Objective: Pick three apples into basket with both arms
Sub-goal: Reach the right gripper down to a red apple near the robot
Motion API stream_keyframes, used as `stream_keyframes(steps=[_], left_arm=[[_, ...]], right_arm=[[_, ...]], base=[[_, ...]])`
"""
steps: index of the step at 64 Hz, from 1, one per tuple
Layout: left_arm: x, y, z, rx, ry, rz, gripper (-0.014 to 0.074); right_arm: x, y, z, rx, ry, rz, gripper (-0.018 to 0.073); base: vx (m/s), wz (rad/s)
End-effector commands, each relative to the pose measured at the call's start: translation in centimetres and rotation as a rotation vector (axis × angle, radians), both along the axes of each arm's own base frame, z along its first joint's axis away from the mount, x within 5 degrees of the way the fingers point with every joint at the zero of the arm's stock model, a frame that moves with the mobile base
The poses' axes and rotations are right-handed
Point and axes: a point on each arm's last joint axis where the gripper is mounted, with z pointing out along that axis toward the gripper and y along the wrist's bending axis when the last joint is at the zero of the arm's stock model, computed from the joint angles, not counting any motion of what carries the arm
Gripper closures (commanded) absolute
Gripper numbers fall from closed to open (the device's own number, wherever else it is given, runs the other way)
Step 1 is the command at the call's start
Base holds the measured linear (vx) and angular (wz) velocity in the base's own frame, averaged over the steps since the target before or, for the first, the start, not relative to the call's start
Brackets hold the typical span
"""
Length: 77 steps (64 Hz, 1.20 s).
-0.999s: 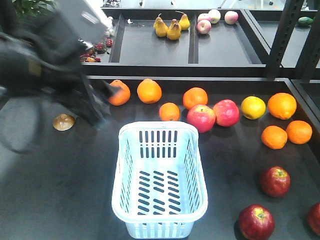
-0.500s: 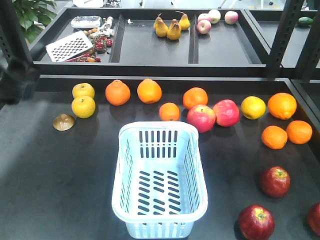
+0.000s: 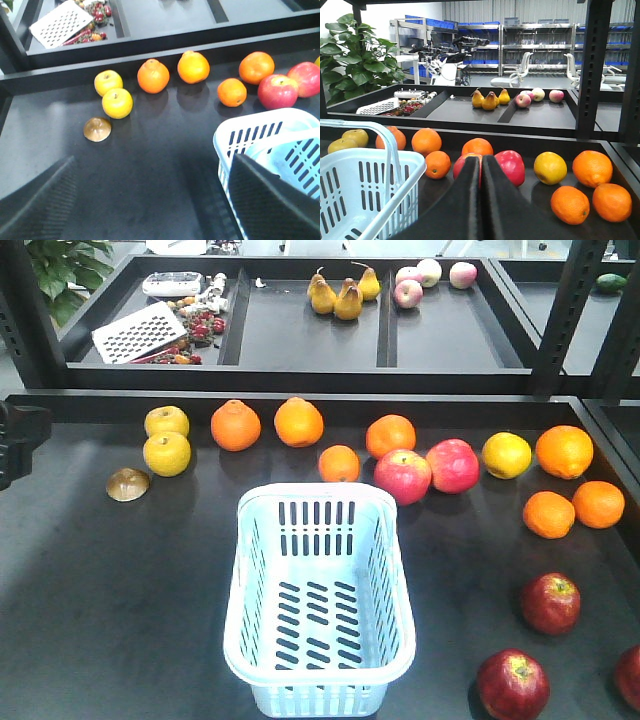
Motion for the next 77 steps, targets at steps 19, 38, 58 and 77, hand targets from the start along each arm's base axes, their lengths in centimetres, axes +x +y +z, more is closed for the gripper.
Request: stream_keyframes(steps=[19, 38, 58, 77], left_arm=[[0.0, 0.0, 1.3, -0.024, -0.085, -0.013, 0.0006], [0.0, -0.1, 1.3, -0.024, -0.086, -0.013, 0.0006], [0.0, -0.1, 1.3, -0.024, -0.086, -0.013, 0.0006], [0.0, -0.1, 1.3, -0.024, -0.086, -0.013, 0.0006]], right_arm=[[-0.1, -0.1, 6.0, 0.073, 0.099, -0.004, 0.0568], [3.7, 0.4, 12.1, -0.004, 0.601, -0.040, 0.0568], [8.0, 1.1, 10.0, -0.083, 0.902, -0.040, 0.0505], [9.7, 1.5, 8.5, -0.079, 1.010, -0.034, 0.0015]], base=[[0.00, 0.00], [0.00, 0.00], [0.00, 0.00], [0.00, 0.00]])
